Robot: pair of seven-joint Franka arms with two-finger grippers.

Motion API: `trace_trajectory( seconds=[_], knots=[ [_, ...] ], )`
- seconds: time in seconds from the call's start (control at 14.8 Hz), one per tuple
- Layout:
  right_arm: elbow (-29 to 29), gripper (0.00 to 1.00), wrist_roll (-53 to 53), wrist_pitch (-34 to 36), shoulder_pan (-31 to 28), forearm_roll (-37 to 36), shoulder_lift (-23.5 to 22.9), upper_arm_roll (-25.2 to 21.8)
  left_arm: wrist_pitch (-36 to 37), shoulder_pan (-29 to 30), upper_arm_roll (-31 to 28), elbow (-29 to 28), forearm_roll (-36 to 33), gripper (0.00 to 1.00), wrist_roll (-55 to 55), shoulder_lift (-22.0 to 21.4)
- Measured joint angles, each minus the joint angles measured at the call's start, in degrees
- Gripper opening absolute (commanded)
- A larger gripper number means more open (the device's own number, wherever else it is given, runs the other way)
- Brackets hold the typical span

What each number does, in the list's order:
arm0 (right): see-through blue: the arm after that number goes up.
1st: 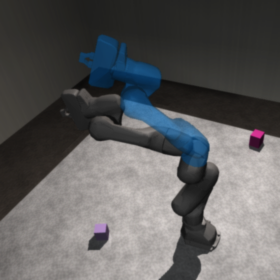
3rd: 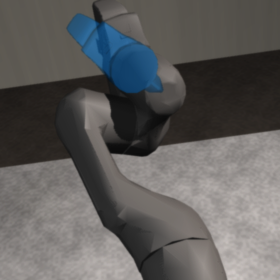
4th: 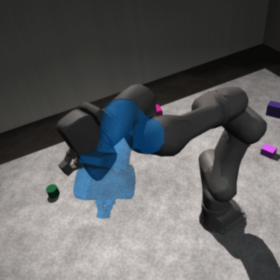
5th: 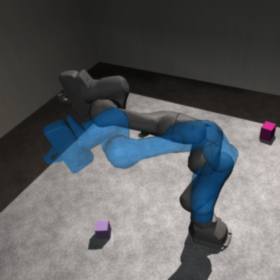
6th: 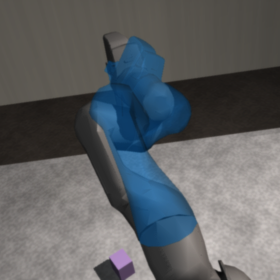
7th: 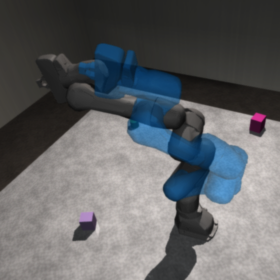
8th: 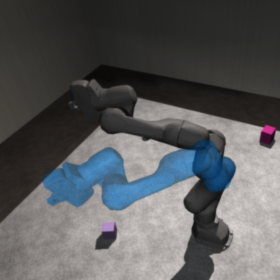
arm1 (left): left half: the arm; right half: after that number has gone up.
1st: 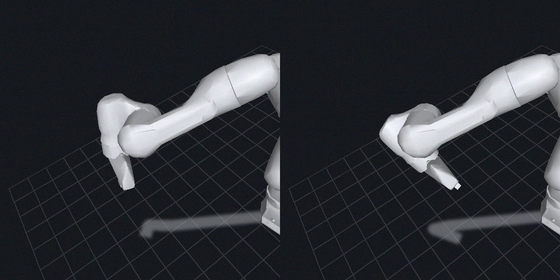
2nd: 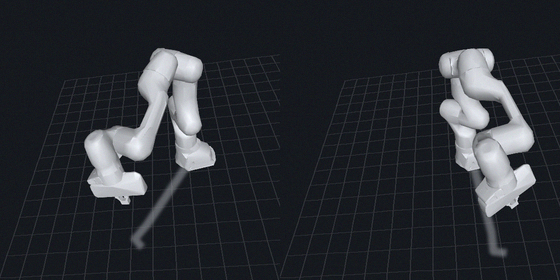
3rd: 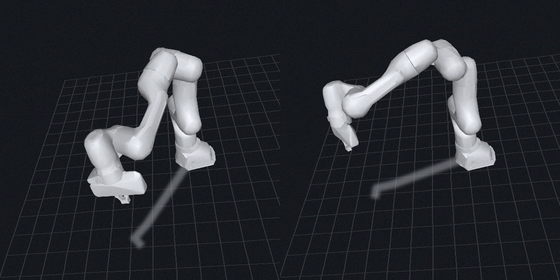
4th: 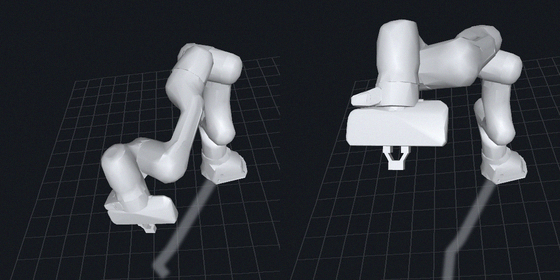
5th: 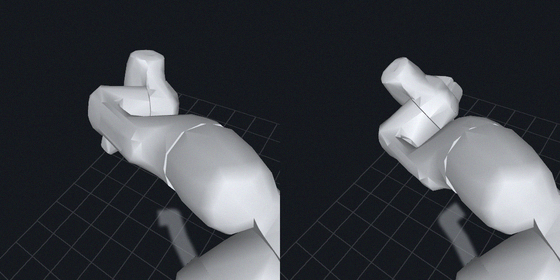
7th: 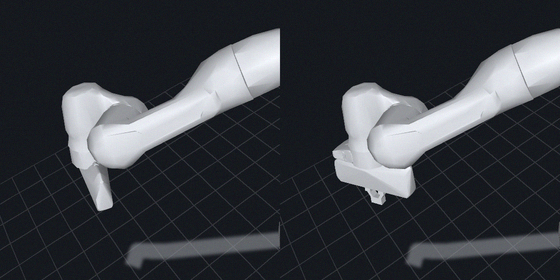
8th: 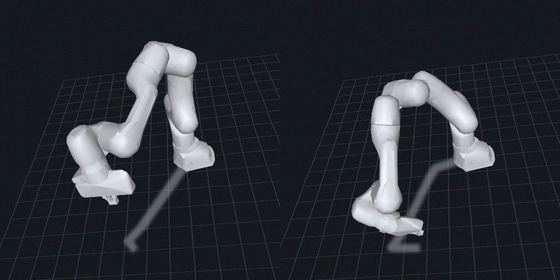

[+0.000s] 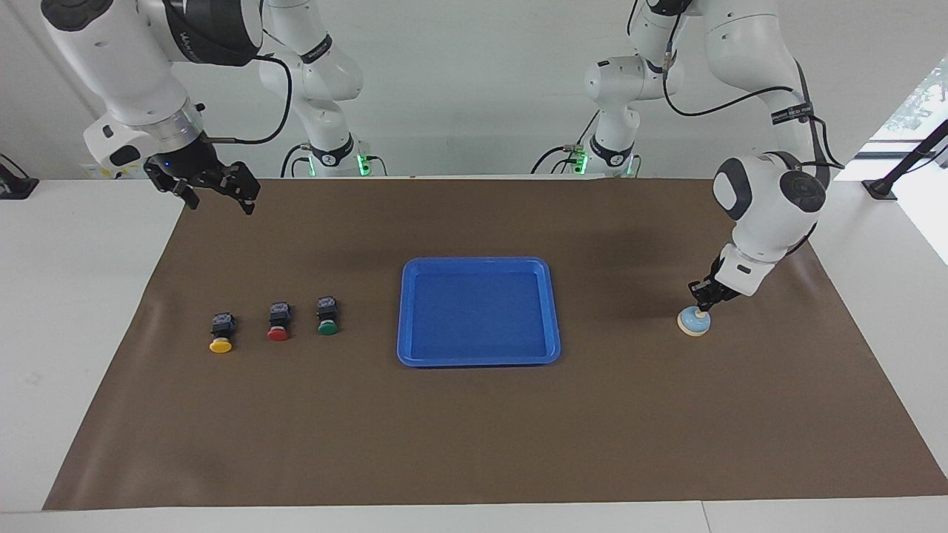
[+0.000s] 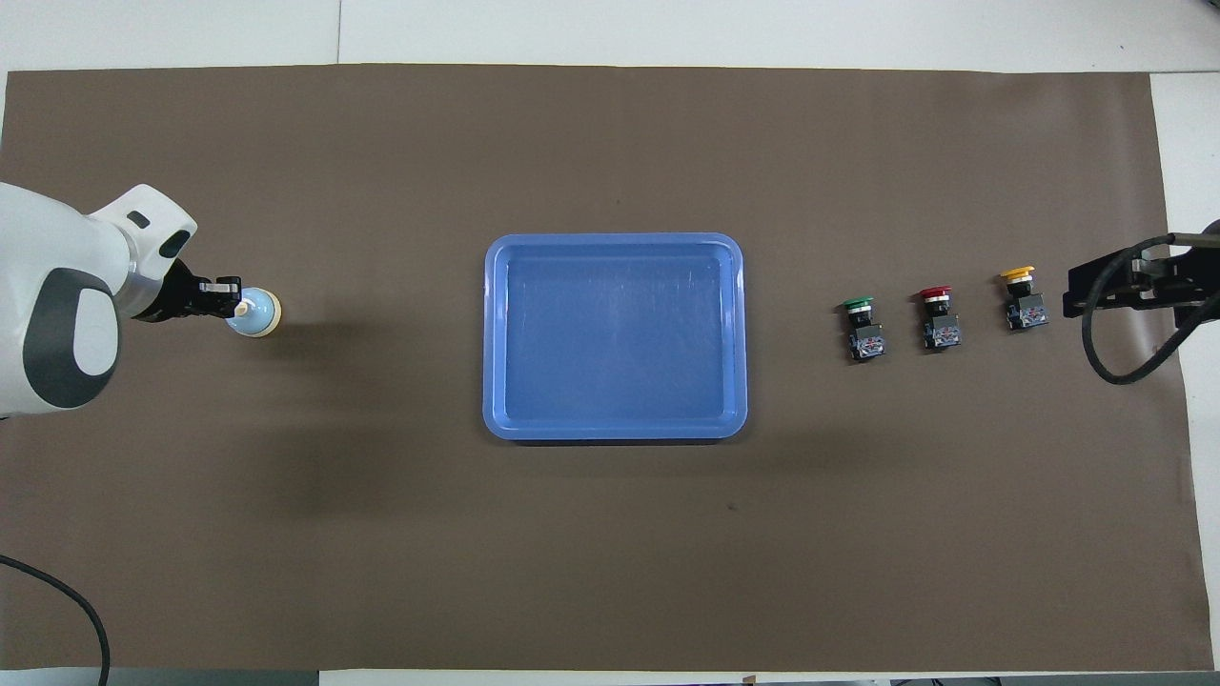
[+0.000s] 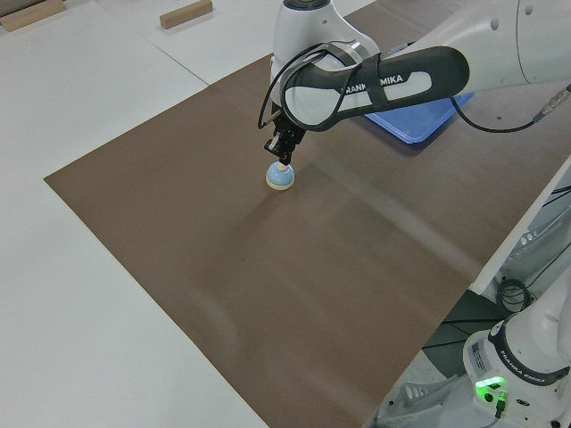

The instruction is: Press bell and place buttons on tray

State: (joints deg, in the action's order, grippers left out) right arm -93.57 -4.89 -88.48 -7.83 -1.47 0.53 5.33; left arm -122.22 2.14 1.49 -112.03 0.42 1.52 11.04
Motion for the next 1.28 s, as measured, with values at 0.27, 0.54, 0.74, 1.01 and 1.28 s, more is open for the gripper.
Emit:
trace_trajectory(
  seconds=[0.27, 0.54, 0.74, 1.01, 1.28],
  knots=[
    [0.0, 1.0, 0.0, 0.0, 0.0, 0.0, 0.0, 0.0, 10.38, -0.53, 0.28, 5.75, 0.0, 1.0, -0.02, -4.31],
    [0.0, 1.0, 10.24, -0.05, -0.4, -0.02, 0.27, -0.16, 20.14, -2.53, 0.52, 5.88, 0.0, 1.0, 0.07, -11.25],
    [0.0, 1.0, 13.31, -0.52, -3.71, -0.02, 0.49, -0.47, 21.78, -2.74, 0.49, 5.84, 0.0, 1.0, 0.08, -11.97],
    [-1.34, 1.0, 13.74, -6.51, -6.79, -0.02, 0.49, -0.56, 24.65, -3.36, 0.49, 9.01, 0.0, 1.0, 0.06, -11.11],
    [-6.78, 1.0, 14.25, -17.06, -9.79, -0.02, -2.86, -0.61, 28.31, -3.7, 0.55, 12.05, 0.0, 1.0, 0.06, -10.04]
  ],
)
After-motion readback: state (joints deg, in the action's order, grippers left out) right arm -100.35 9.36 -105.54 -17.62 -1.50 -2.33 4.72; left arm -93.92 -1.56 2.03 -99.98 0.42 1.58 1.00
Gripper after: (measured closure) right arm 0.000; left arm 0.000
